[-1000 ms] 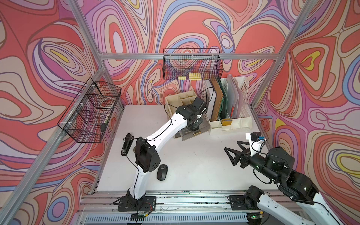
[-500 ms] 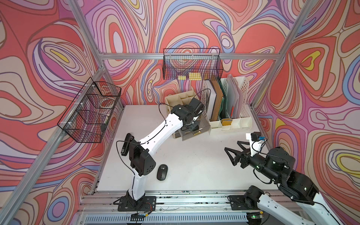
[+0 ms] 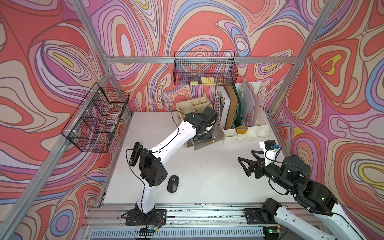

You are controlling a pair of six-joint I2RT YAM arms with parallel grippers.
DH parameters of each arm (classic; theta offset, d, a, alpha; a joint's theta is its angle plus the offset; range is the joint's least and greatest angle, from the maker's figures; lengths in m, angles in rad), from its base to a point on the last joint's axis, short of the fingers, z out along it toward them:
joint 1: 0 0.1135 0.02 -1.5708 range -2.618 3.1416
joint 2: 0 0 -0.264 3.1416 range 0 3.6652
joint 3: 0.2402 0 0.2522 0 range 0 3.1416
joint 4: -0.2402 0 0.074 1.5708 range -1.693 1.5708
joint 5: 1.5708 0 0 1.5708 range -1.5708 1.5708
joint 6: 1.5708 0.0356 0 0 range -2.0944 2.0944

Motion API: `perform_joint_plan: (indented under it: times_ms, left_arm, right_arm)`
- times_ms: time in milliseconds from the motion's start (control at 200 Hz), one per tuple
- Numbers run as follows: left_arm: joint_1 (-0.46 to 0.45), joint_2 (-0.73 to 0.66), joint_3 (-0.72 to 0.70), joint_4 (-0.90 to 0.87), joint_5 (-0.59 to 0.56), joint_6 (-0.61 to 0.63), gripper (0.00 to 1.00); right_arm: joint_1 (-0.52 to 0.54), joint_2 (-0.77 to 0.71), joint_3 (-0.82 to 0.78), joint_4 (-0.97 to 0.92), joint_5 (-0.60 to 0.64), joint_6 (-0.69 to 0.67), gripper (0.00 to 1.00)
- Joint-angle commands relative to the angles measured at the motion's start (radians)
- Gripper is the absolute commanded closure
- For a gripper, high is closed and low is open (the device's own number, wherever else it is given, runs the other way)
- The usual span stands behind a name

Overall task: Take the mice out of the drawer
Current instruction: Adjust the mouse in the drawer.

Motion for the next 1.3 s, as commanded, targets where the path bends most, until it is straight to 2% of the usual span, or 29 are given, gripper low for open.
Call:
perform_joint_plan:
  times_ms: [0, 200, 426, 876, 1116, 1297]
  left_arm:
    - [-0.006, 0.033, 0.019, -0.049, 0.027, -0.015, 1.00]
    - [-0.006, 0.054, 0.038, -0.050, 0.076, -0.024, 1.00]
    - [-0.006, 0.069, 0.047, 0.043, 0.173, -0.043, 1.00]
    - [-0.006, 0.114, 0.200, 0.141, 0.361, -0.043, 1.00]
    - [-0.002, 0.097, 0.196, 0.152, 0.288, 0.006, 1.00]
    - [0.000, 0.103, 0.188, 0.194, 0.190, 0.054, 1.00]
  right_arm:
    - [0.001, 0.005, 0.020, -0.002, -0.006, -0.008, 0.03]
    - [0.001, 0.005, 0.010, 0.005, -0.002, -0.006, 0.03]
    - [0.001, 0.012, -0.002, 0.019, -0.007, -0.002, 0.03]
    - [0.002, 0.007, -0.002, 0.018, -0.002, 0.006, 0.03]
    - [0.002, 0.007, -0.017, 0.035, -0.009, 0.009, 0.03]
    - [0.001, 0.009, -0.024, 0.047, -0.011, 0.010, 0.03]
